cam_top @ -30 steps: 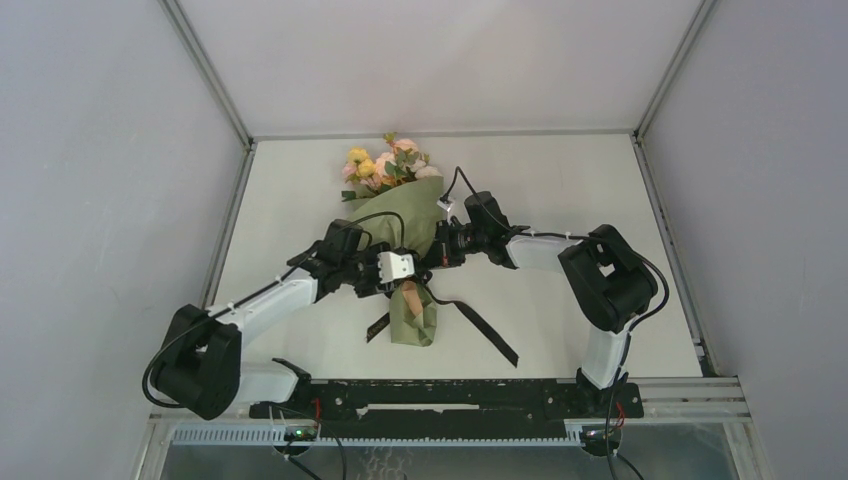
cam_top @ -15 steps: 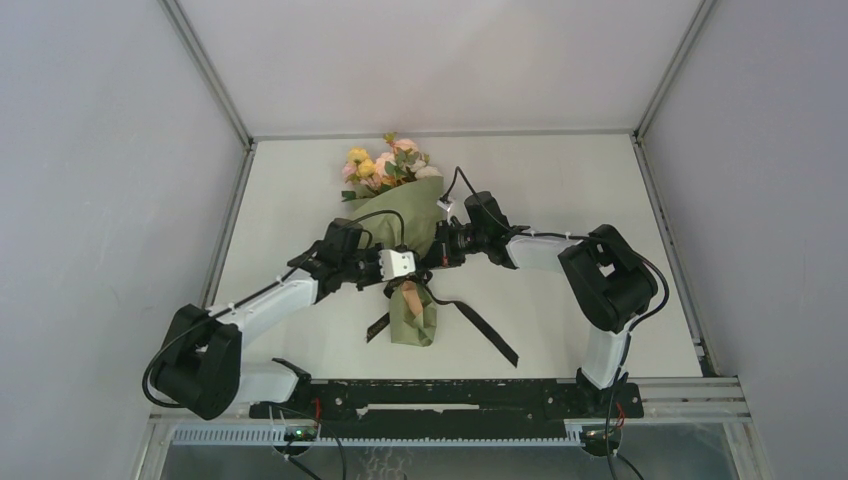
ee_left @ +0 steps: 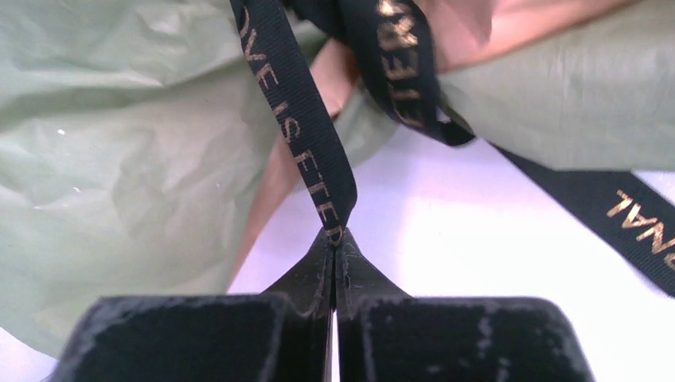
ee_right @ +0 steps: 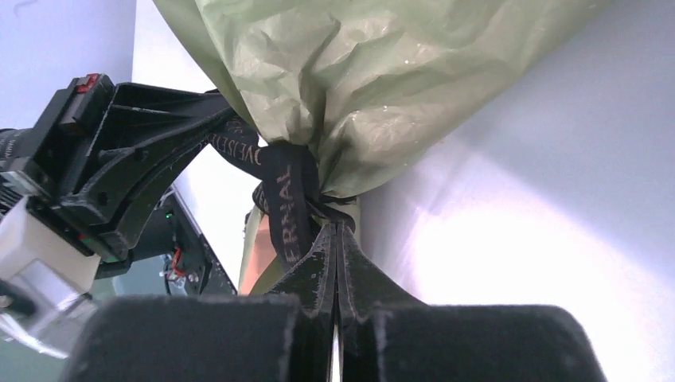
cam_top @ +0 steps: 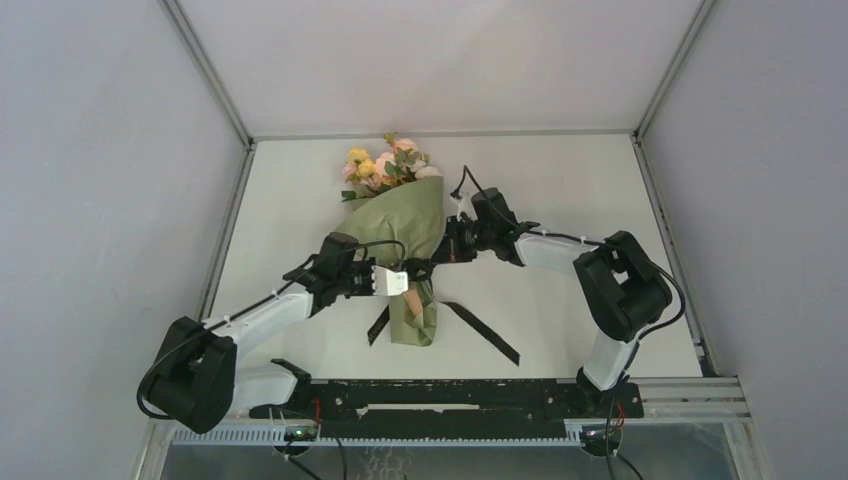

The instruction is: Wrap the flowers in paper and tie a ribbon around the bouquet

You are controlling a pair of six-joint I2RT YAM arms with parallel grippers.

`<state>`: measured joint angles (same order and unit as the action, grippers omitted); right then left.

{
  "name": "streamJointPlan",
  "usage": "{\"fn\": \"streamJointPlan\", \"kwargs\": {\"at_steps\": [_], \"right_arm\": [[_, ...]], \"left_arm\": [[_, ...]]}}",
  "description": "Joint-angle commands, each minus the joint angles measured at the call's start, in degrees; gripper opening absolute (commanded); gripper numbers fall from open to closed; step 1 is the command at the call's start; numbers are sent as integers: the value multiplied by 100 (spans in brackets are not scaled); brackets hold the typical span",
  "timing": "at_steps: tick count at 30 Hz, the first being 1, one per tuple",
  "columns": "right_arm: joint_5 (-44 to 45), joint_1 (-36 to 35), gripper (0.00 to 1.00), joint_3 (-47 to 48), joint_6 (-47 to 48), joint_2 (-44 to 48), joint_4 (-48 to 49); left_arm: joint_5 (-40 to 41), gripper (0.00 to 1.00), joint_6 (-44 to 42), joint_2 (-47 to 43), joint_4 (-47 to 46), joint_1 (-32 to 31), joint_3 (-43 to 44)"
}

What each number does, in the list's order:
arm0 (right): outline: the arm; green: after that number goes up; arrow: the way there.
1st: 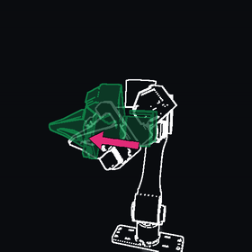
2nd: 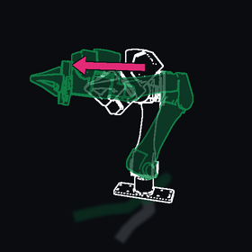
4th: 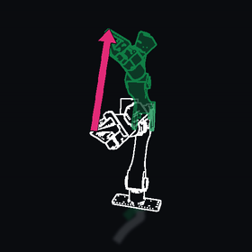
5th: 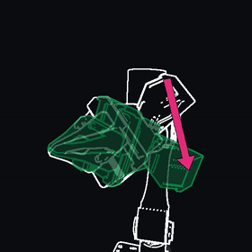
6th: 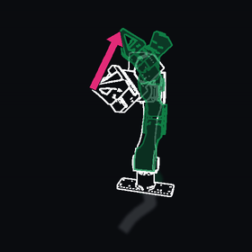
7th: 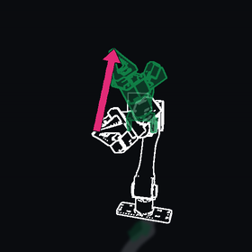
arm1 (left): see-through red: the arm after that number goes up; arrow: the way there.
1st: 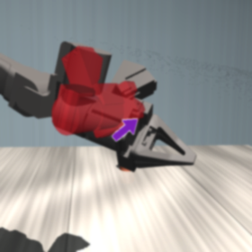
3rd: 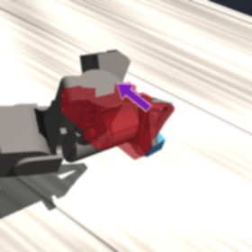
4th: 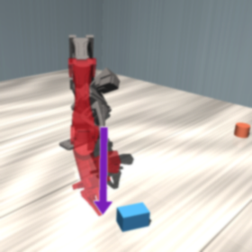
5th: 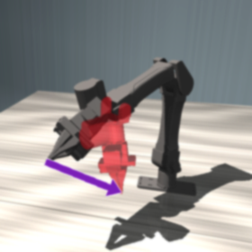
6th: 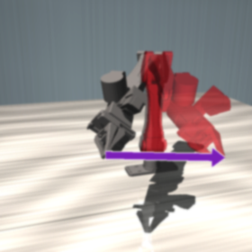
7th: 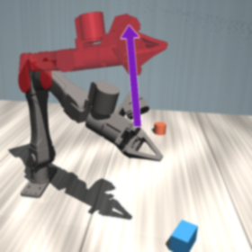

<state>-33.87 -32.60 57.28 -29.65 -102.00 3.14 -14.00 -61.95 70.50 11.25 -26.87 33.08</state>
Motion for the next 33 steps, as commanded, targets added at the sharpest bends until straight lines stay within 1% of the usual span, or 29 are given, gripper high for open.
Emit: {"fn": "streamJointPlan", "kwargs": {"at_steps": [1,4,12,15,19,21,28,33], "right_arm": [[477,12,0,-6,329,383,-286],[682,-9,0,-7,353,470,-547],[866,143,0,-213,394,493,-642],[1007,185,0,-555,379,444,-763],[1120,320,0,-1057,274,516,-752],[1303,338,0,-1203,272,590,-842],[1567,587,0,-1613,248,813,-946],[1937,644,0,-1686,343,994,-1230]], "left_arm": [[404,0,-461,-305,-115,51,-160],[498,0,-433,-416,-54,51,-209],[741,0,-654,-719,172,280,-497],[819,0,-1148,-649,150,570,-700],[873,0,-2437,-527,47,997,-1043],[864,0,-2802,-484,32,1154,-1086],[785,0,-3299,-398,-18,1589,-1090],[697,0,-3348,-452,-17,1741,-1104]]}}
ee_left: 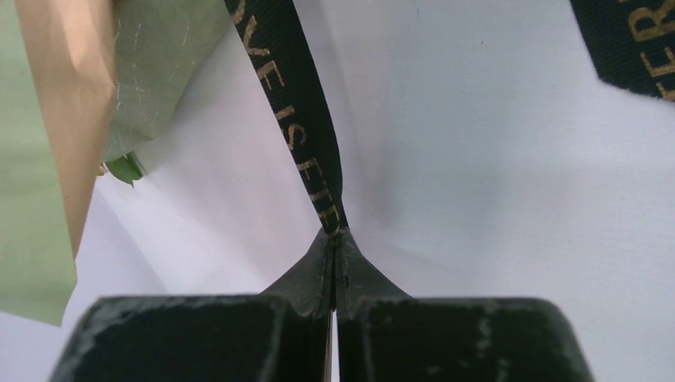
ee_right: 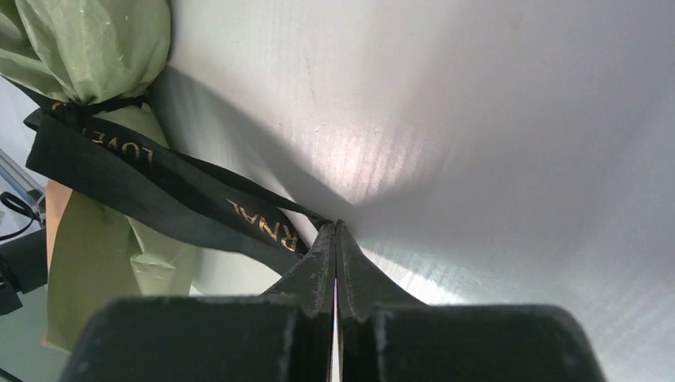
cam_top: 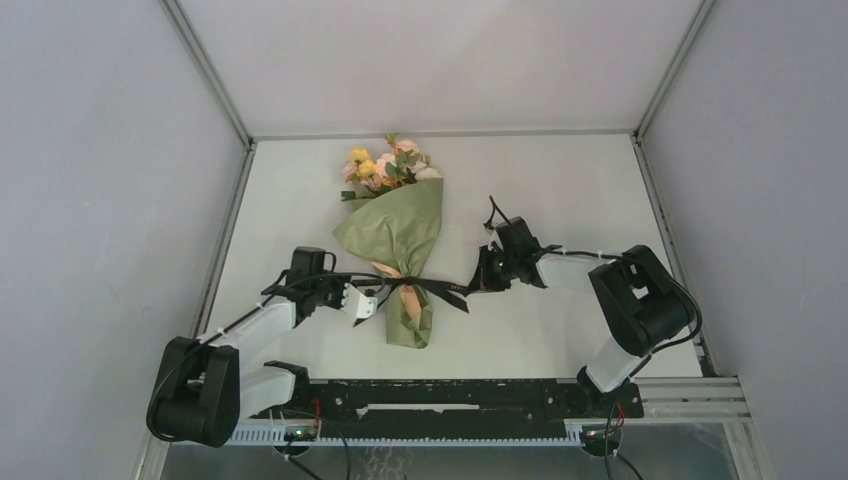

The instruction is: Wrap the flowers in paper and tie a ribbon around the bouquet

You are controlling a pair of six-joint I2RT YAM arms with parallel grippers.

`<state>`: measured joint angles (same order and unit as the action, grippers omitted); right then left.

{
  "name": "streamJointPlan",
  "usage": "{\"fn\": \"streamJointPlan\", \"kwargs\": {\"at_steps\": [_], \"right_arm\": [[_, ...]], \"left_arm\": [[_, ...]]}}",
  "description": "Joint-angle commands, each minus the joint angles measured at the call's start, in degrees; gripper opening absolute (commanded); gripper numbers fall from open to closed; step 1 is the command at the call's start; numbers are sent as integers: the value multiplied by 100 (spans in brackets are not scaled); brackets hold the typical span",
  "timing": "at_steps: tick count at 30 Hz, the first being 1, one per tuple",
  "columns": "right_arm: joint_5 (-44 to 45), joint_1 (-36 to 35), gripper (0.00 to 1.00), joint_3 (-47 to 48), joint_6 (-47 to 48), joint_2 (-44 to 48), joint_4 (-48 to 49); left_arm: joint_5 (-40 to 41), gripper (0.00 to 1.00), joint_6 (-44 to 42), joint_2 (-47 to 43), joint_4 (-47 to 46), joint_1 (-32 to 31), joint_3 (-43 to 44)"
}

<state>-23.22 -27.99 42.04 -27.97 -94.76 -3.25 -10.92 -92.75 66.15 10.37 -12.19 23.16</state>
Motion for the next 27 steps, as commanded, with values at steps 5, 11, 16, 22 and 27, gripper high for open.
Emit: {"fn": "streamJointPlan", "kwargs": {"at_steps": [5,11,16,22,27], "right_arm": [[936,228,0,-203,193,260,-642],[971,422,0,-427,132,344,-659],[891,452,0,-444,124,284,-627],[833,595,0,-546,84,374,-584],[877,352,0,-447,163,492,-495]], "left_arm": [[354,0,-211,-34,106,310,-113],[358,0,-361,-74,173,520,-196],[300,0,-403,-104,167,568,-232],[319,0,-374,-137,212,624,-242],[202,0,-352,-578,917,395,-197]]}}
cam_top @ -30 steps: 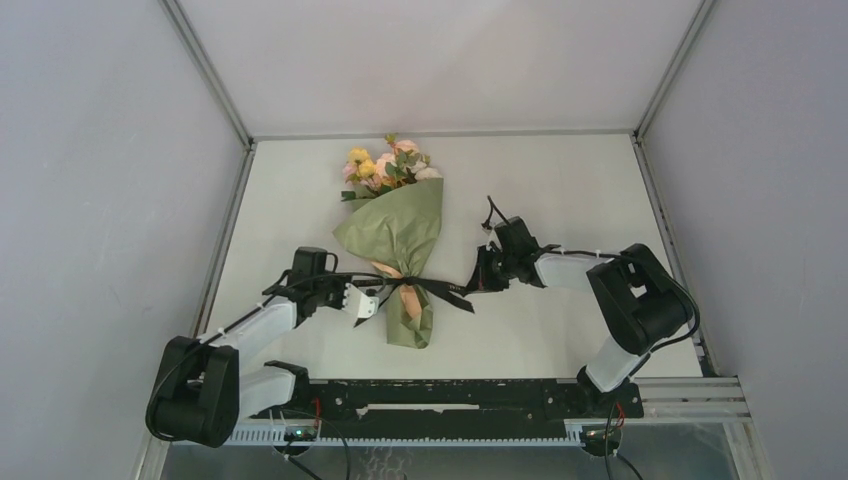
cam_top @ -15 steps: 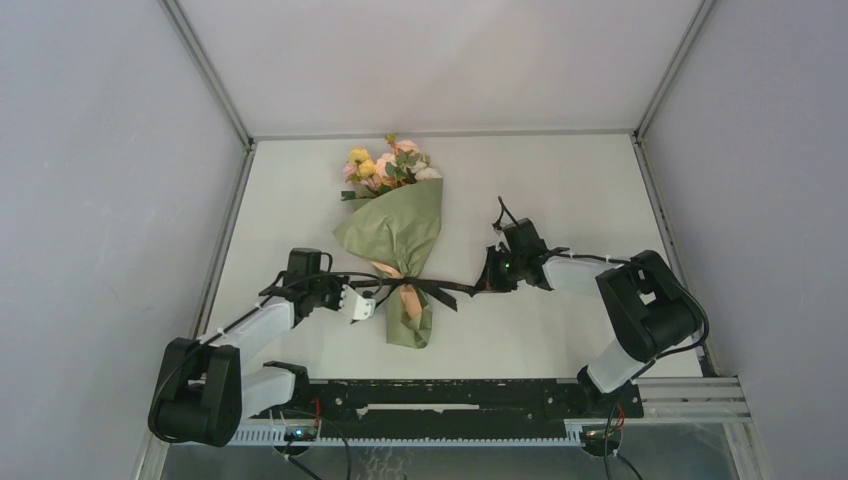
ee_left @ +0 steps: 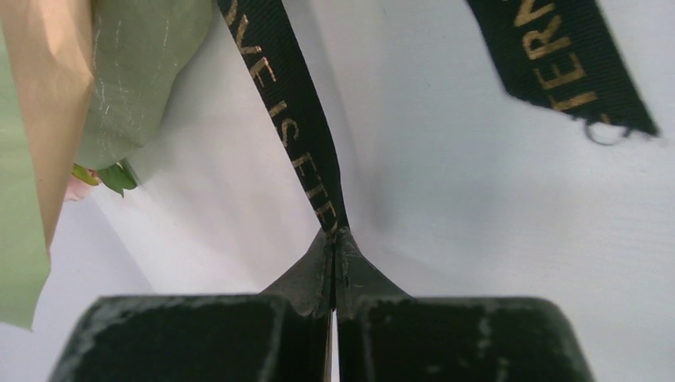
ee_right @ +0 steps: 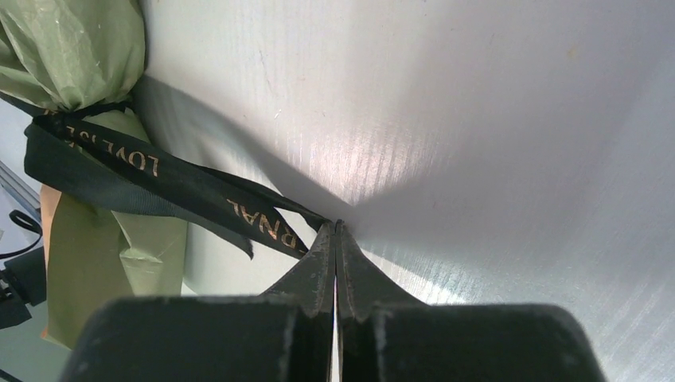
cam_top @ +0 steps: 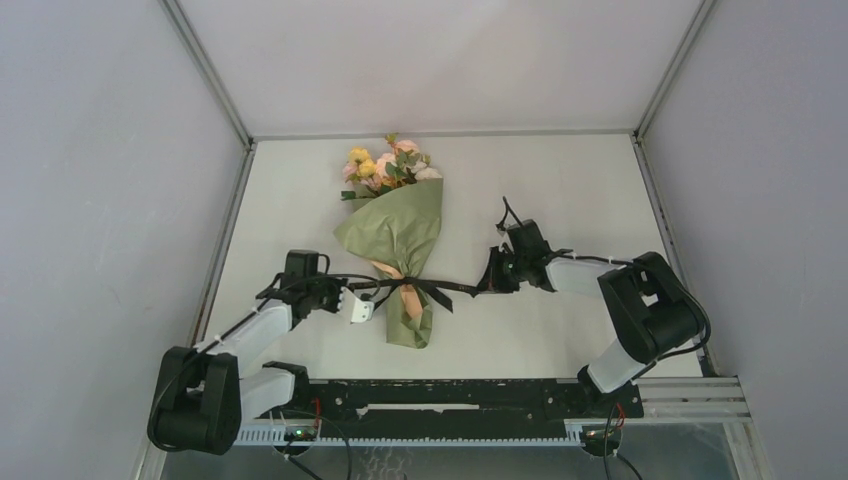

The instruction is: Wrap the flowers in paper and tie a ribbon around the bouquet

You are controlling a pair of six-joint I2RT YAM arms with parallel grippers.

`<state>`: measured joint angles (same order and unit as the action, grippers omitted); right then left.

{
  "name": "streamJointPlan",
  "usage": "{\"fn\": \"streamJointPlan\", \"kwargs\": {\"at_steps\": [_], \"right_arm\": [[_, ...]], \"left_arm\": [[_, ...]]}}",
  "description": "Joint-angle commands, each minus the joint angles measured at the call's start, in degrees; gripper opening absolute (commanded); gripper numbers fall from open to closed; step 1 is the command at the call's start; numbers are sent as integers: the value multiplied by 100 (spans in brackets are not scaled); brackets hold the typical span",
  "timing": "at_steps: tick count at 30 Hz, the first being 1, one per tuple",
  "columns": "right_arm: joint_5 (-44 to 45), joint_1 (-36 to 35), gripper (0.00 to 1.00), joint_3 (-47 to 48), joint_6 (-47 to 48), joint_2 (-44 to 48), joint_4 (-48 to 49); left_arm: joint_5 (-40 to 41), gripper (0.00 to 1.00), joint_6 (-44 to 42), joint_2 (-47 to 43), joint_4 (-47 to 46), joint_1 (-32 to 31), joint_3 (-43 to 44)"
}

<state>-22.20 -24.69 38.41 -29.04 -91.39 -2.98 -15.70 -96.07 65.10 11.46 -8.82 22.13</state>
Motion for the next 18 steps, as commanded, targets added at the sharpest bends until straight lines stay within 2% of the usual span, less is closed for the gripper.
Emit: {"fn": "streamJointPlan", "kwargs": {"at_steps": [1,2,3,4,5,6,10,12,14,15,18], "right_arm": [[818,-142,10,16,353,294,-617],[894,-233,28,115,391,443,-716],[979,-264,44,176,408,669,-793],[1093,-237,64,183,369,923,-850],[1197,-185,87,184,331,1255,-906],[1309,-122,98,183,316,1607,-977],[2097,-11,100,192,445,3315,-1156],[2791,-14,100,200,548,4191,-1213],[3453,3,100,202,568,4946,-1262],[3748,15,100,197,567,5282,-1313],[4489,45,100,142,651,6054,-1475]], "left_arm": [[701,0,254,-671,1015,-282,-50],[683,17,654,-878,1168,-491,6],[618,58,1067,-1046,1359,-618,100],[526,93,1307,-1201,1676,-668,221],[384,99,1447,-1346,2044,-680,353],[280,100,1581,-1509,2389,-687,496],[-94,100,2962,-2546,2869,-683,978],[19,100,4708,-3081,2251,-674,1225],[900,100,7183,-3505,1513,-616,1503],[1214,100,8062,-3668,1368,-526,1587],[1625,100,9756,-4206,1304,-45,1527]]}}
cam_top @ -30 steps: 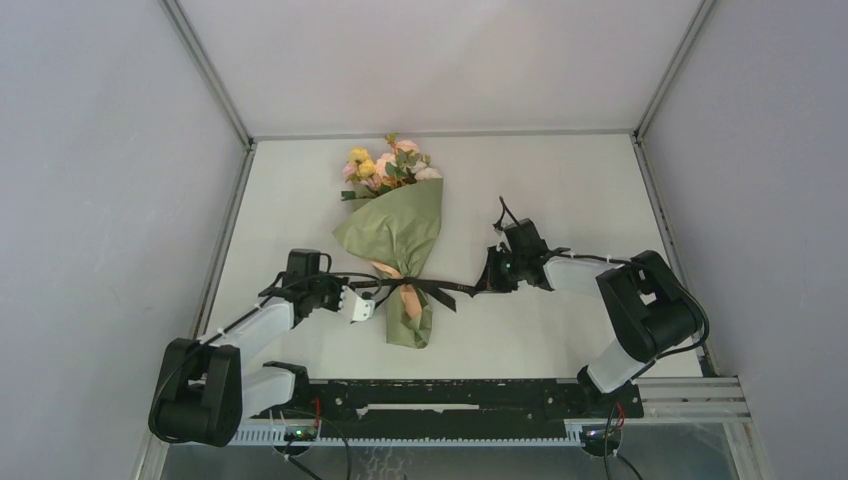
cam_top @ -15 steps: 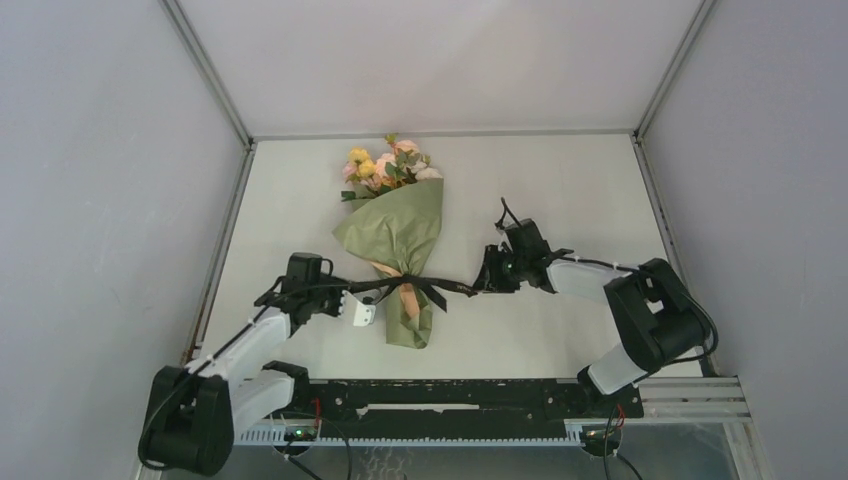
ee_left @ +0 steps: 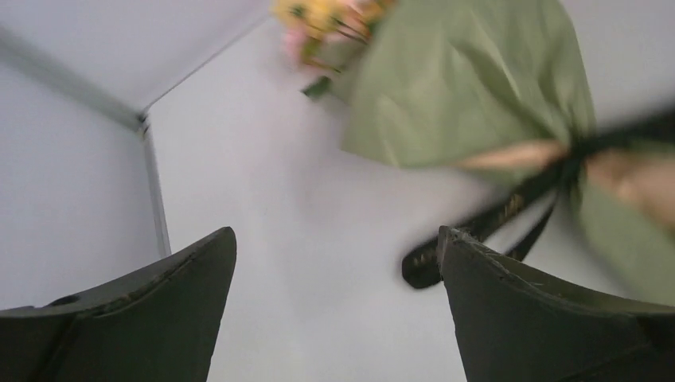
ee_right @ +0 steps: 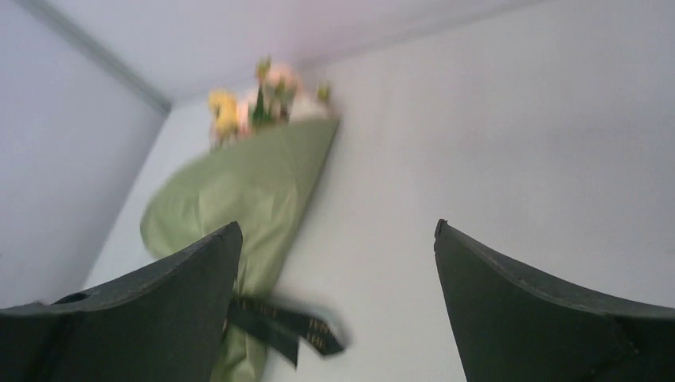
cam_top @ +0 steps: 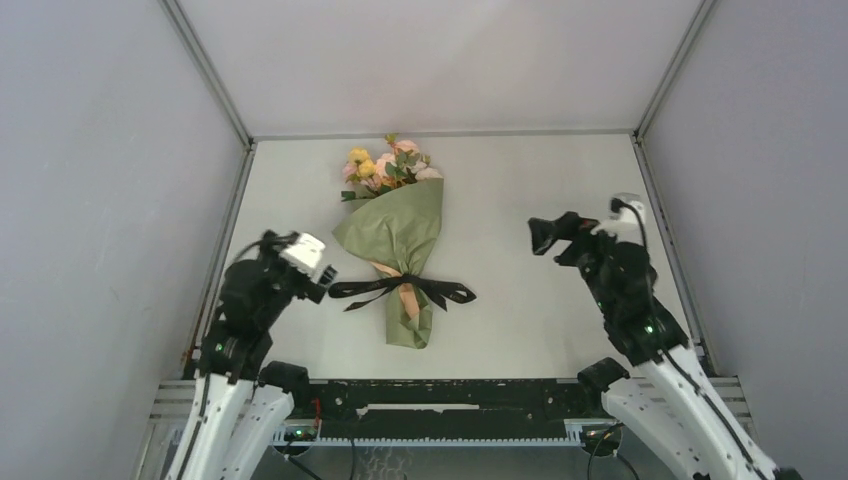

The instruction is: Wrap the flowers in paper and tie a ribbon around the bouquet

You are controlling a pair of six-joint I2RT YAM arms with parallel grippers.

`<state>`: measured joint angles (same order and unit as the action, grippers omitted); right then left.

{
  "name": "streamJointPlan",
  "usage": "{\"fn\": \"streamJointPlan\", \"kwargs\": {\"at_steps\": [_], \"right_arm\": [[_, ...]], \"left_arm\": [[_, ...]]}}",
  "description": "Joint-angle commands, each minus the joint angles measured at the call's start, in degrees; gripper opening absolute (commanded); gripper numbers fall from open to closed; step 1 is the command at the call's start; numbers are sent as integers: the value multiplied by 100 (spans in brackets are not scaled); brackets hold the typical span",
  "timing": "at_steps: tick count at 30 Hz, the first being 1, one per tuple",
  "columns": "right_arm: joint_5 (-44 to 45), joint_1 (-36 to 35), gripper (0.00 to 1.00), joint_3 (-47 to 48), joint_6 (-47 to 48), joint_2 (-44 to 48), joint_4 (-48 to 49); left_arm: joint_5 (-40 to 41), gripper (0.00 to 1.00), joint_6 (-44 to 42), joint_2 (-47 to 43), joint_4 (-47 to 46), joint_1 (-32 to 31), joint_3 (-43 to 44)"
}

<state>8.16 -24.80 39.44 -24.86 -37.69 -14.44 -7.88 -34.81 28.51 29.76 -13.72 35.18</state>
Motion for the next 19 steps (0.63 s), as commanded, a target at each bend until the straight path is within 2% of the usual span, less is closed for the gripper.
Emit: {"fn": "streamJointPlan", "kwargs": {"at_steps": [1,3,7,13,19], "right_arm": [[1652,64,100,-16,326,822,-363],[1914,86,100,-64,418,986,-477],[2206,115,100,-255,465,1071,-746],[2285,115,100,-553,397,1089,-1056],[2150,121,100,-895,392,1427,-854]], "left_arm": [[1056,100,4018,-685,-544,565,115],[1464,100,4422,-915,-672,694,-182],[2041,100,4621,-1309,-1172,943,-925],[2094,100,4366,-1718,-1858,1024,-1695],[1915,100,4413,-1944,-1904,1051,-1851]]}}
